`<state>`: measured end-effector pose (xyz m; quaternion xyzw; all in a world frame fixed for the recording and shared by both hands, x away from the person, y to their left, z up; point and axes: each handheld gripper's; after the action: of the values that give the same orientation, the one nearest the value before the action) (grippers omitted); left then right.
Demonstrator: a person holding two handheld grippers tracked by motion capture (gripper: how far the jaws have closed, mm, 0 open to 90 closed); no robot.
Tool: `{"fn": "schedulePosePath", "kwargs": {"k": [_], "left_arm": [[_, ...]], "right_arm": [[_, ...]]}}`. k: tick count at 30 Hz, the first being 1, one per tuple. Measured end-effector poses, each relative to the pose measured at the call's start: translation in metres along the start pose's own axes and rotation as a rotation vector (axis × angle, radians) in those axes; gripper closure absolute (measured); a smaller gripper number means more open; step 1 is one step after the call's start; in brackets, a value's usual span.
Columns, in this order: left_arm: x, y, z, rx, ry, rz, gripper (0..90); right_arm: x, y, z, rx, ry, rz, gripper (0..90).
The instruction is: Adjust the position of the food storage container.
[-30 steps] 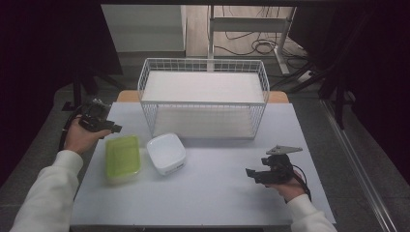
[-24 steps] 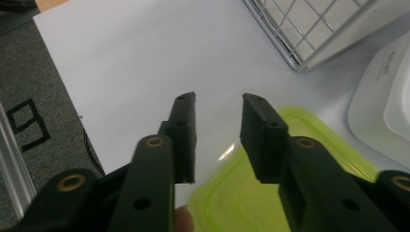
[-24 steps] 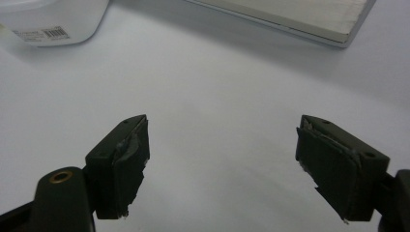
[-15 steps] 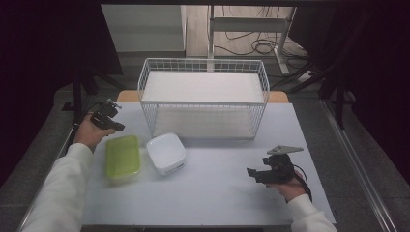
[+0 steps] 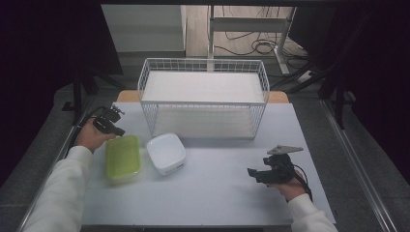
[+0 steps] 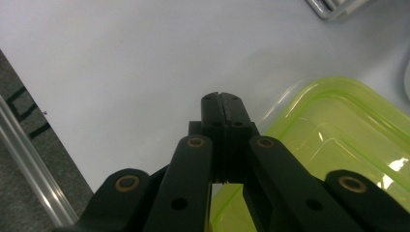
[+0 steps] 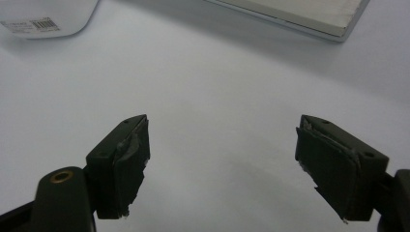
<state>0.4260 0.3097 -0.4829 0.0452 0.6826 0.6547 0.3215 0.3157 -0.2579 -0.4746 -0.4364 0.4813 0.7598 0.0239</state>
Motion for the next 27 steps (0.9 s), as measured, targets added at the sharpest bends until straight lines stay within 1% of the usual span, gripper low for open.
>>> {"fn": "schedulePosePath", "kwargs": {"k": [3,4,5,6,7,8,10,11,13,14,15,16,17,18,19,20,21,22,24,26,27], "left_arm": [[0.003,0.001,-0.002,0.003,-0.003,0.006,90.0],[0.006,0.000,-0.006,0.000,-0.011,0.019,90.0],[0.006,0.000,-0.006,0.000,-0.011,0.019,90.0],[0.009,-0.002,-0.010,0.005,-0.023,0.032,90.0],[0.009,-0.002,-0.010,0.005,-0.023,0.032,90.0],[0.013,-0.002,-0.014,0.014,-0.033,0.032,90.0],[0.017,0.000,-0.017,0.024,-0.029,0.024,90.0],[0.019,0.001,-0.019,0.028,-0.037,0.026,90.0],[0.021,0.002,-0.021,0.034,-0.037,0.024,90.0],[0.024,0.003,-0.026,0.045,-0.041,0.022,90.0],[0.024,0.003,-0.026,0.045,-0.041,0.022,90.0],[0.027,0.005,-0.032,0.052,-0.049,0.019,90.0],[0.027,0.005,-0.032,0.052,-0.049,0.019,90.0],[0.030,0.006,-0.038,0.058,-0.061,0.017,90.0],[0.030,0.006,-0.038,0.058,-0.061,0.017,90.0],[0.031,0.008,-0.043,0.059,-0.069,0.021,90.0],[0.031,0.008,-0.043,0.059,-0.069,0.021,90.0],[0.033,0.009,-0.047,0.063,-0.076,0.021,90.0],[0.035,0.010,-0.051,0.066,-0.079,0.020,89.9],[0.039,0.012,-0.056,0.078,-0.075,0.018,90.0],[0.039,0.012,-0.056,0.078,-0.075,0.018,90.0]], "right_arm": [[0.000,0.000,0.000,-0.001,0.001,0.000,19.8],[0.000,0.000,0.001,-0.001,0.002,0.001,19.8],[0.000,0.000,0.001,0.000,0.002,0.001,19.8],[0.000,0.000,0.001,0.000,0.000,0.003,19.8],[0.000,0.000,0.001,0.001,0.001,0.004,19.8],[0.000,0.000,0.001,0.002,0.001,0.004,19.8],[0.000,-0.001,0.001,0.004,0.003,0.003,19.8],[0.000,-0.001,0.002,0.003,0.003,0.004,19.8],[0.000,-0.001,0.002,0.003,0.004,0.003,19.8],[0.000,-0.001,0.003,0.003,0.006,0.004,19.8],[0.000,0.000,0.003,0.003,0.006,0.005,19.8],[0.000,0.000,0.003,0.006,0.006,0.004,19.8],[0.000,0.000,0.003,0.006,0.006,0.004,19.8],[0.000,0.000,0.004,0.006,0.006,0.003,19.8],[0.000,0.000,0.004,0.006,0.006,0.003,19.8],[-0.001,0.000,0.005,0.006,0.007,0.002,19.8],[-0.001,0.000,0.005,0.006,0.007,0.002,19.8],[-0.001,0.000,0.005,0.006,0.008,0.002,19.8],[-0.001,0.000,0.006,0.006,0.009,0.002,19.8],[-0.001,0.000,0.006,0.007,0.009,0.004,19.8],[-0.001,0.000,0.006,0.007,0.008,0.005,19.8]]}}
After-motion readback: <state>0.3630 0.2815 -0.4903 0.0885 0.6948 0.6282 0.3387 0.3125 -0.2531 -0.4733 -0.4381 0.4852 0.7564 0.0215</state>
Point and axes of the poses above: each handheld gripper's, and its own axes: y roughly backward along the jaws, x roughly out of its underside, z roughly to its left, and after that the axes turned 3 degrees about -x, right-handed
